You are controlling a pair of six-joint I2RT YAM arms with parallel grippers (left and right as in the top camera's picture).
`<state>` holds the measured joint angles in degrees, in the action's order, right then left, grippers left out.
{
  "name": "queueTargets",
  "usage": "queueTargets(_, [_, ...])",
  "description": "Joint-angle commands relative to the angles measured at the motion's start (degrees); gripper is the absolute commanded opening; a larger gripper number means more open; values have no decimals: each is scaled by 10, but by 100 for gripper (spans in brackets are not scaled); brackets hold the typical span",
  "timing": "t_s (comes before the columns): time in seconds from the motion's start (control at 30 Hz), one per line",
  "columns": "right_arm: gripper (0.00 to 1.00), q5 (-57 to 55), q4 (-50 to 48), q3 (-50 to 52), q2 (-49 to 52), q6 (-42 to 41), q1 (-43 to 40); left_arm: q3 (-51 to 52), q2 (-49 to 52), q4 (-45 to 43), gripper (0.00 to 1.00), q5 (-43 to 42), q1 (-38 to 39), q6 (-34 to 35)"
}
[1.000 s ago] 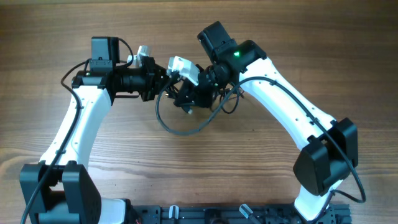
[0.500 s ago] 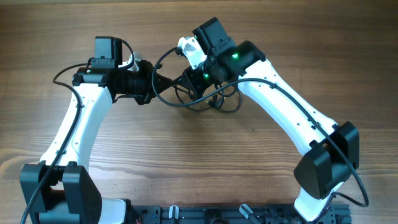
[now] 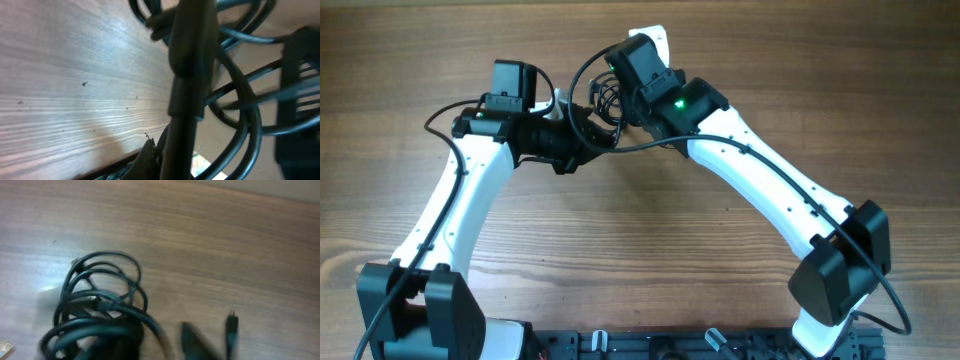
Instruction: Untangle cables
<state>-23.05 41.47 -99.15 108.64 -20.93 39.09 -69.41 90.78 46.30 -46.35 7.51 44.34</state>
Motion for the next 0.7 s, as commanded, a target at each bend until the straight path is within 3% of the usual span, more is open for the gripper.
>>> queueTargets(0.0, [66,-39,0,-26,-12,34,-33,21,-2,26,4,34,-2,-19])
queueTargets(0.07, [77,-3,42,-26,-14,29,-33,21,-2,26,4,43,-2,-19])
queueTargets(0.13, [95,25,80,-26,-17,23,-33,21,-2,26,4,65,-2,-19])
queueTargets(0.23, [100,68,124,-26,-33,7,-39,21,-2,24,4,150,-2,-19])
queueTargets(0.3, [100,137,132,-26,-50,57,-46,21,-2,23,4,220,-2,-44])
queueTargets(0.33, [100,181,136,-26,-60,97,-49,21,-1,17,4,223,-2,-88])
queueTargets(0.43, [100,305,157,-26,-87,225,-54,21,-1,0,4,162,-3,-144])
queueTargets(0.47, [100,335,162,-26,-101,255,-58,21,-1,-18,6,105,-3,-171])
queueTargets(0.57, [100,336,129,-26,-110,182,-92,21,-1,-33,6,-10,-3,-244])
queueTargets(0.67, [100,428,115,-26,-98,162,-132,21,-1,-35,5,-39,-3,-259])
